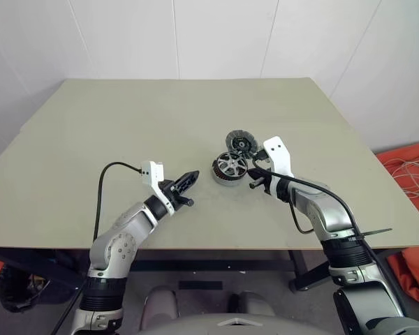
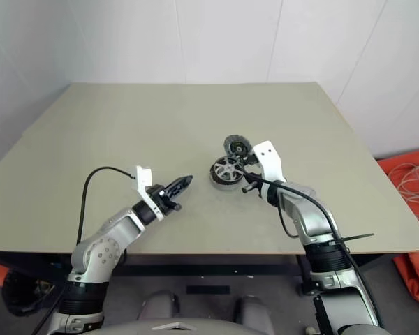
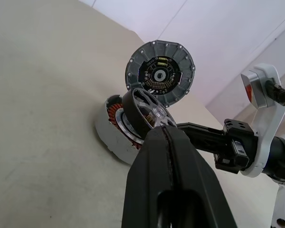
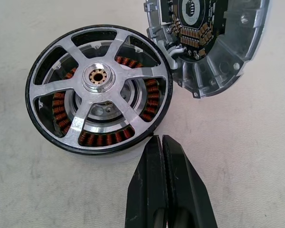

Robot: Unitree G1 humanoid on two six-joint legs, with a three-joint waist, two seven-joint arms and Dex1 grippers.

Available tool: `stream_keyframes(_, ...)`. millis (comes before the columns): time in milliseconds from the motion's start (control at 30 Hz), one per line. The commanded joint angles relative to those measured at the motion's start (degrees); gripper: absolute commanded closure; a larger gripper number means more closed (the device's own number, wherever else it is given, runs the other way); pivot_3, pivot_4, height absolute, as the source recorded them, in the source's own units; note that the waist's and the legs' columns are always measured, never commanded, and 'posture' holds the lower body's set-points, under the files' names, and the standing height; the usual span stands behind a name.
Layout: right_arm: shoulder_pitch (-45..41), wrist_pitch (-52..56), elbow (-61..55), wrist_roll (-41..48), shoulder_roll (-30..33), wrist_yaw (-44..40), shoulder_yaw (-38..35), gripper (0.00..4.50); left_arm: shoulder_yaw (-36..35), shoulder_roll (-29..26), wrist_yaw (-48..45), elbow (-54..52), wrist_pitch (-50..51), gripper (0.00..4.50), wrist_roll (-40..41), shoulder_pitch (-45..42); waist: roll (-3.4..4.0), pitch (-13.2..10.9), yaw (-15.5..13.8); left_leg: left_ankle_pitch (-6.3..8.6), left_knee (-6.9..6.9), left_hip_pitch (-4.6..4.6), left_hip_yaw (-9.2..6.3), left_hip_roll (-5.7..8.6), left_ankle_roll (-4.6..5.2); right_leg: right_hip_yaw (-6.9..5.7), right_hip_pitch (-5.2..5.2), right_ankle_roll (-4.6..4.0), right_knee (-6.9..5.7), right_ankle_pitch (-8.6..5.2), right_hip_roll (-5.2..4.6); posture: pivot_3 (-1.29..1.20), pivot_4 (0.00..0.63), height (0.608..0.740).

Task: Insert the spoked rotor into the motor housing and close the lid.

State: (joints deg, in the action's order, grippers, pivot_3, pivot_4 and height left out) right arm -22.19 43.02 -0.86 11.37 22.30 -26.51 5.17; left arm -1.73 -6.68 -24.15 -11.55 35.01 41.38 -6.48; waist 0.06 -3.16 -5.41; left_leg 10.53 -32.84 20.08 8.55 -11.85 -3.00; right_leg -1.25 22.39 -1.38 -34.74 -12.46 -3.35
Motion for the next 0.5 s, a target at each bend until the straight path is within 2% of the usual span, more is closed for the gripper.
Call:
stream_keyframes(33,-1.42,-0.11,-2.96,0.0,-0.23,-0.49,0.45,4.5,-0.17,0.35,0.05,-0.99,0.02,4.48,0.21,-0.59,0.0,0.0,0.0,0.0,0.0,0.0,0.0,0.0,0.0,0.0,0.0,-0.03,0.0,0.02,0.0,0.0,0.0,0.74)
stream_keyframes(500,-1.68,-1.26,-1.94,-1.67,-1.06,0.2,0.95,4.5,-0.53,0.58,0.37,-1.1,0.38,4.48,0.04,-0.52,0.0,0.0,0.99,-0.02,-0.01,-0.04,0.01,-0.02,-0.03,0.0,-0.01,-0.02,-0.04,0.01,0.02,0.0,0.0,0.74)
